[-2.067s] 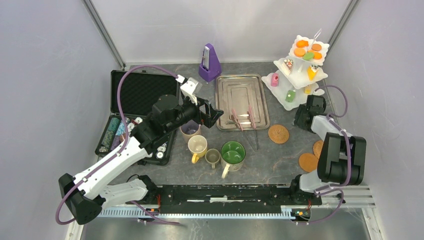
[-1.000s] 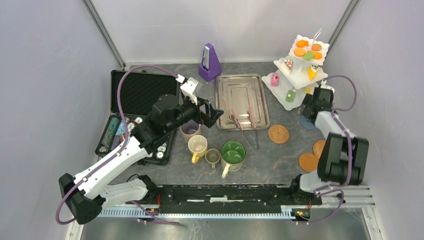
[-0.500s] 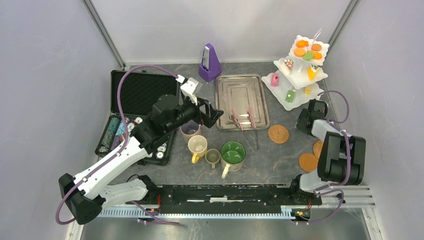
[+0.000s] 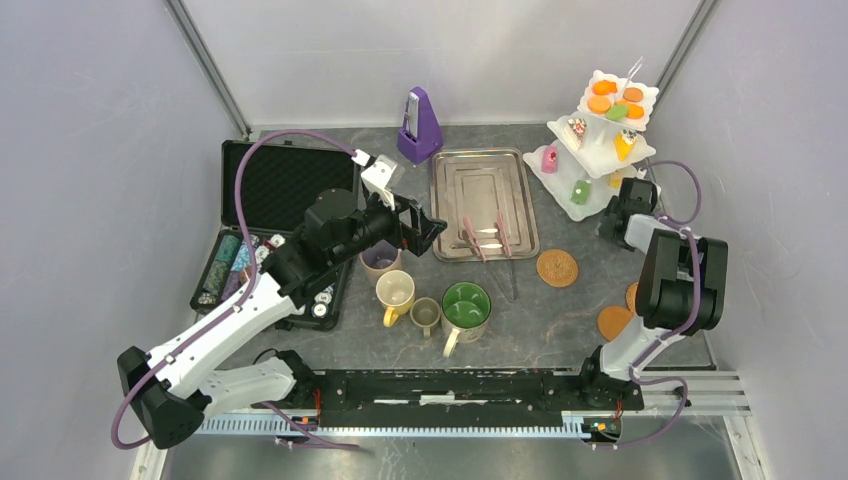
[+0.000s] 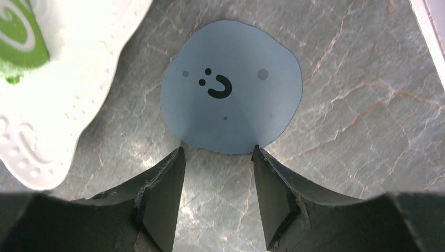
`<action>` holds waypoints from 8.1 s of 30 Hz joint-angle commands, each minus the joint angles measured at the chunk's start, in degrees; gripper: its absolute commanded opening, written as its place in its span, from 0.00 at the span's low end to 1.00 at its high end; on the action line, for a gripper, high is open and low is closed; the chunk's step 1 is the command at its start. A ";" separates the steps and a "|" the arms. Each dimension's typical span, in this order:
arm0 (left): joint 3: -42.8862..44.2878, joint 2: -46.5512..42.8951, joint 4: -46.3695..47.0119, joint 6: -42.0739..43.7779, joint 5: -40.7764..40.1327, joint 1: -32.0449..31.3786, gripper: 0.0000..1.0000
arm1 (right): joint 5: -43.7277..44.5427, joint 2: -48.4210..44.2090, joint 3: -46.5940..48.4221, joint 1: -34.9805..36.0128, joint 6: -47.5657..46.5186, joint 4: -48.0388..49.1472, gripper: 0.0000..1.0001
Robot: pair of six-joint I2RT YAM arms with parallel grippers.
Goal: Serve the afternoon tea
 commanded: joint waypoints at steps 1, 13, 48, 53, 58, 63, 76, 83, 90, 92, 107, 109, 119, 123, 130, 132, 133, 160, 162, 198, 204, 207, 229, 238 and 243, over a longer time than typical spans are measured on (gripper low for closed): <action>2.61 0.54 0.92 2.12 -0.46 0.35 1.00 | 1.50 4.10 2.56 -1.33 0.35 -0.01 0.57; 2.73 1.47 0.83 2.01 -0.13 0.35 1.00 | -0.31 -1.07 3.53 -1.99 -0.69 -2.05 0.65; 4.50 -17.07 -0.63 2.61 -26.45 0.35 1.00 | -7.90 -18.18 7.66 69.12 -18.27 -15.83 0.75; 1.61 -18.80 -1.64 8.12 -30.93 0.35 1.00 | -7.93 -11.74 11.47 73.16 -18.59 -15.98 0.70; -4.06 -19.82 1.39 9.20 -33.05 0.35 1.00 | -5.74 -6.29 14.58 75.74 -19.28 -17.46 0.67; -6.79 -20.51 3.48 11.65 -34.75 0.35 1.00 | -6.53 -4.21 14.08 76.15 -18.72 -15.62 0.64; -12.16 -23.38 7.02 15.92 -39.30 0.43 1.00 | -5.74 1.18 13.40 77.23 -19.44 -14.24 0.55; -13.60 -25.54 7.34 16.58 -40.88 0.44 1.00 | -4.41 3.26 14.43 78.40 -20.72 -15.23 0.50; -14.14 -25.87 7.35 16.51 -41.41 0.39 1.00 | -3.10 3.62 13.62 79.82 -21.72 -15.51 0.40; -14.07 -25.80 7.33 16.52 -41.42 0.44 1.00 | -2.94 3.45 13.02 80.16 -21.79 -15.35 0.42; -14.14 -25.14 7.33 16.48 -41.41 0.44 1.00 | -2.79 0.79 11.23 80.88 -22.66 -14.84 0.23; -14.14 -25.01 7.33 16.40 -41.17 0.43 1.00 | -2.73 -0.11 10.84 80.96 -22.58 -14.80 0.17; -14.09 -24.80 7.86 16.25 -40.56 0.44 0.99 | -2.24 -4.62 10.12 81.98 -22.19 -16.73 0.02; -14.00 -24.52 7.86 16.14 -40.20 0.44 0.99 | -3.52 -7.97 10.47 82.38 -21.62 -17.59 0.00; -13.57 -24.37 7.88 15.99 -39.49 0.44 1.00 | -8.19 -16.03 12.32 82.64 -19.24 -16.33 0.00; -13.48 -24.37 6.89 15.87 -39.39 0.43 1.00 | -9.16 -18.69 12.61 82.66 -18.37 -14.94 0.00; -13.37 -24.41 6.36 15.81 -39.39 0.41 1.00 | -9.00 -20.65 12.59 82.59 -17.77 -14.17 0.00; -11.33 -24.46 4.21 13.77 -34.90 0.48 1.00 | 12.65 -39.20 -6.00 12.03 1.08 -20.07 0.00; -11.03 -24.41 4.01 12.17 -34.61 0.44 1.00 | 7.95 -36.55 -5.76 4.70 1.54 -17.91 0.00; -9.68 -24.09 2.79 11.96 -33.07 0.52 1.00 | 0.07 3.74 21.66 -7.37 6.01 -15.77 0.00; -9.78 -23.82 2.77 12.05 -33.19 0.56 1.00 | -0.71 6.16 23.49 -7.40 5.86 -16.36 0.01; -9.79 -23.67 2.76 12.08 -33.24 0.57 1.00 | -0.27 6.80 24.01 -7.38 5.91 -16.37 0.03; -9.24 -21.85 2.76 12.34 -33.37 0.61 1.00 | -3.96 -7.42 22.23 -6.38 -1.18 -19.02 0.72; 3.44 -17.97 -1.66 5.67 -29.15 0.53 1.00 | -5.72 -28.61 6.53 8.74 -7.34 -19.57 0.74; 11.00 -11.83 0.35 5.01 -24.83 0.59 1.00 | -7.47 -34.75 -4.99 18.24 -5.83 -18.54 0.68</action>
